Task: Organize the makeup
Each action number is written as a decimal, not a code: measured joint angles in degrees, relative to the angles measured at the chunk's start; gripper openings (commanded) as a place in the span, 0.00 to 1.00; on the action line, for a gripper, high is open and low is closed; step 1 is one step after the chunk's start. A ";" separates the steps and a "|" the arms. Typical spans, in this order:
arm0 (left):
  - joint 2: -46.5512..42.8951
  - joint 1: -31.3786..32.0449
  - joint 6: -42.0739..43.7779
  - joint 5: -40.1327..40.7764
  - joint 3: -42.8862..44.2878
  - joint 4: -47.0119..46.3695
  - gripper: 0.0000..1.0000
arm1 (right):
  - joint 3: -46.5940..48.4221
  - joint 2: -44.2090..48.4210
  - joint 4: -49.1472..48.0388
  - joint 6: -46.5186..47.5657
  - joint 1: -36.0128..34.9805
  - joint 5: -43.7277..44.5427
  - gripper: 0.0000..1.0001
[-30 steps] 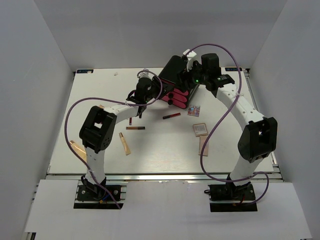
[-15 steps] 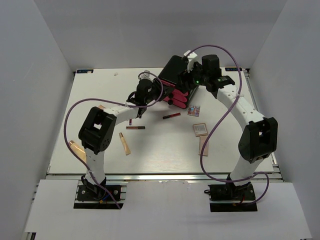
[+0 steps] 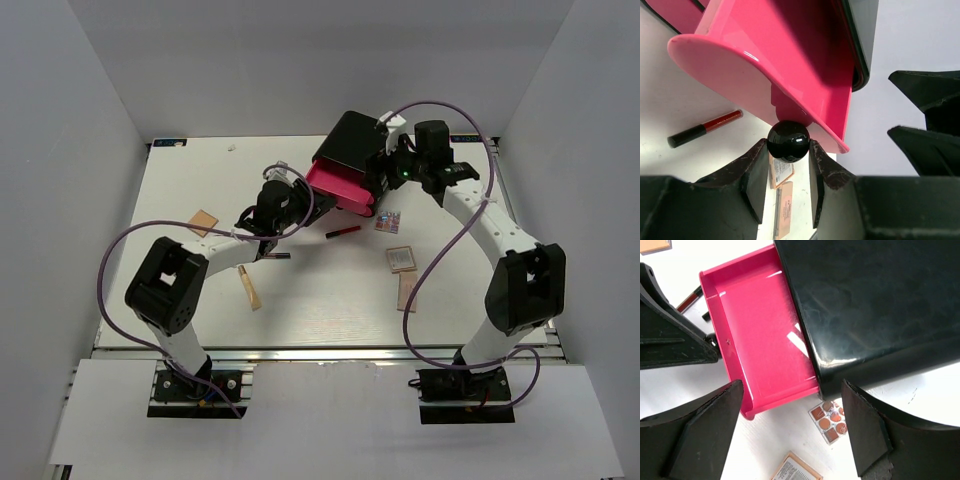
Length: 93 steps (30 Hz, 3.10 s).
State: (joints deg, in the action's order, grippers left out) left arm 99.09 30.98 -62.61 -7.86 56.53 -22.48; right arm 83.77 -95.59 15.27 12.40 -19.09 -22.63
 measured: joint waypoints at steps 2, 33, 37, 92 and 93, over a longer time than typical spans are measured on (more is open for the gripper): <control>-0.20 0.00 0.20 0.33 0.00 0.20 0.50 | -0.70 0.55 -0.09 -0.02 0.13 -0.04 0.87; -19.56 -39.21 19.69 10.75 -1.70 53.72 0.81 | -12.22 5.66 6.73 13.03 -30.38 -6.73 0.79; -20.65 -39.28 22.36 10.75 0.87 58.10 0.83 | -3.54 -6.12 4.50 -6.34 -37.20 4.63 0.87; -30.80 -50.60 15.23 29.53 -10.08 74.82 0.98 | 9.07 -4.26 -7.85 13.44 -19.04 6.67 0.00; -30.80 -50.66 15.26 29.53 -10.08 74.88 0.98 | 9.73 -5.46 -7.41 14.36 -18.18 7.54 0.03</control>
State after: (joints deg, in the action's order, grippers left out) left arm 68.29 -19.68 -47.35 21.67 46.46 52.40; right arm 93.49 -101.06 7.86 26.76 -37.28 -15.09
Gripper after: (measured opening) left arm 0.979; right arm 0.146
